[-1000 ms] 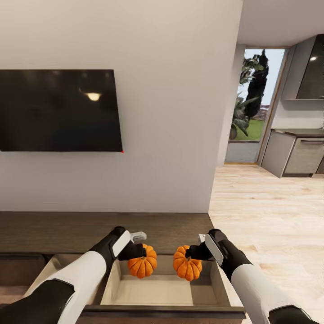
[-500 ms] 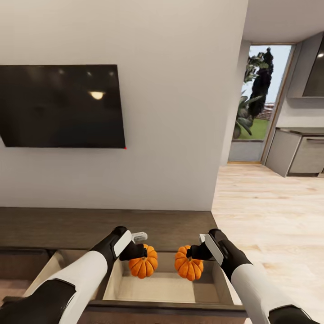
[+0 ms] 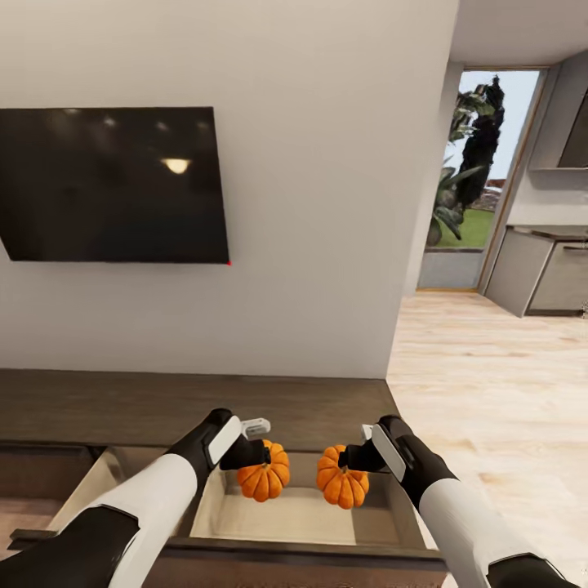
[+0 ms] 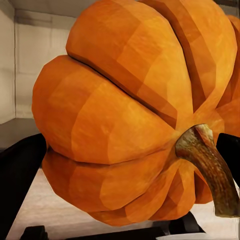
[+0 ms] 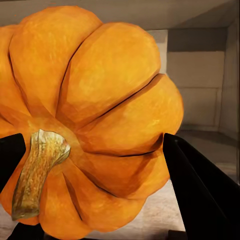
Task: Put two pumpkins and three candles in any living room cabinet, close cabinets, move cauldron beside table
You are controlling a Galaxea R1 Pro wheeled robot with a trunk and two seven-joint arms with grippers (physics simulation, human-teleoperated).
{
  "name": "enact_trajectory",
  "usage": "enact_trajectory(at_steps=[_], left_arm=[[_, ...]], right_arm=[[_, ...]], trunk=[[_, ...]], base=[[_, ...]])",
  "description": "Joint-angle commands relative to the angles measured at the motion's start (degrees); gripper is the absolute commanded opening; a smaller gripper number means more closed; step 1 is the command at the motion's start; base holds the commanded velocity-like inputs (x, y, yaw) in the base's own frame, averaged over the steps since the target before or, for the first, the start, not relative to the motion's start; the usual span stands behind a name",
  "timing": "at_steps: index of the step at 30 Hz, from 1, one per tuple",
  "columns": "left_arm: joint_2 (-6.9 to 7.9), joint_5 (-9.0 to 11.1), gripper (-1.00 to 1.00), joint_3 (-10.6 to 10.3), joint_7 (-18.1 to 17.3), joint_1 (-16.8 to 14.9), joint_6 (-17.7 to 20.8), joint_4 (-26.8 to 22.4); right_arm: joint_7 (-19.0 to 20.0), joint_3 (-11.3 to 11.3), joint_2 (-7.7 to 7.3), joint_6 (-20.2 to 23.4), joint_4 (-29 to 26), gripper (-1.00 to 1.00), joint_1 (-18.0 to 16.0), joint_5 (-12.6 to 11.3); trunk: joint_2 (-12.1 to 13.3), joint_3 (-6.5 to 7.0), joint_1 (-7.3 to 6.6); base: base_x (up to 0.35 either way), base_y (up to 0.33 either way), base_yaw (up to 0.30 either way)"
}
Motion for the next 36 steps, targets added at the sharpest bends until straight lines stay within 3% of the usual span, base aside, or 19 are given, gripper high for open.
enact_trajectory(at_steps=[1, 12, 36], left_arm=[[-0.01, 0.45, -1.00, -0.42, 0.44, -0.03, 0.19, -0.11], [-0.11, 0.27, -1.00, -0.50, 0.91, -0.05, 0.19, -0.11], [-0.19, 0.31, -1.00, -0.46, 0.93, -0.14, 0.44, -0.11]], right_arm=[[-0.68, 0.24, -0.02, 0.14, -0.05, -1.00, -0.05, -0.61], [-0.60, 0.24, -0.02, -0.04, -0.05, -1.00, -0.05, -0.48], [-0.59, 0.24, -0.02, -0.12, -0.05, -1.00, -0.05, -0.66]], trunk=[[-0.03, -0.13, -0.01], [-0.03, -0.85, -0.01], [-0.03, -2.74, -0.01]], base=[[0.000, 0.000, -0.187], [0.000, 0.000, -0.153], [0.000, 0.000, 0.058]])
